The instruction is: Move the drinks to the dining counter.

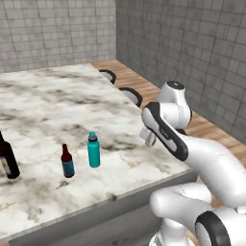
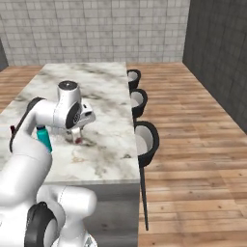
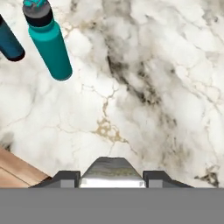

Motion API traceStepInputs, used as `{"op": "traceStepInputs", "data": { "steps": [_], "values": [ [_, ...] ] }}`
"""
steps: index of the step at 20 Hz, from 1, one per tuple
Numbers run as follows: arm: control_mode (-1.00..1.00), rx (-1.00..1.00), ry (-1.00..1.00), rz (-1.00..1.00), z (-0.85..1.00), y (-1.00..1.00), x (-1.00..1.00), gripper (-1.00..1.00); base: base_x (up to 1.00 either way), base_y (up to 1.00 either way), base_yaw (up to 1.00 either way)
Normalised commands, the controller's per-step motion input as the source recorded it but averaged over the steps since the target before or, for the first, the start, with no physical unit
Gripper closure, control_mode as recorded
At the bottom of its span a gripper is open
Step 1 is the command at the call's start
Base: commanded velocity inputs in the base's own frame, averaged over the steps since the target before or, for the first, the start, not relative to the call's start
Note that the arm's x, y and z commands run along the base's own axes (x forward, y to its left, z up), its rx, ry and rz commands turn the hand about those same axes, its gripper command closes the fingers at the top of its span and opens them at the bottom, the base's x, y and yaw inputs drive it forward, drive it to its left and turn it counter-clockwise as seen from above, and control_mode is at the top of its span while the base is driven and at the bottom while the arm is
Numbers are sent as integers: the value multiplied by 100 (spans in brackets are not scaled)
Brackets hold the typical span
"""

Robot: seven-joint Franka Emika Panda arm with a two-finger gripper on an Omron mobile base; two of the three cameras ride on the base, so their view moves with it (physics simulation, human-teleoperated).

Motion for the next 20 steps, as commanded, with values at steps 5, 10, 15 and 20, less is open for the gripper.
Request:
{"op": "traceStepInputs", "data": {
  "steps": [5, 10, 15, 20],
  "values": [
    [-100, -6, 16, 5, -33, 12, 50, 100, 0, 0, 0],
    [-100, 0, 1, 7, -31, 25, 11, 100, 0, 0, 0],
    [-100, 0, 0, 8, -37, 28, 26, 100, 0, 0, 0],
    [-100, -4, -4, 2, -32, 0, 59, 100, 0, 0, 0]
  ]
}}
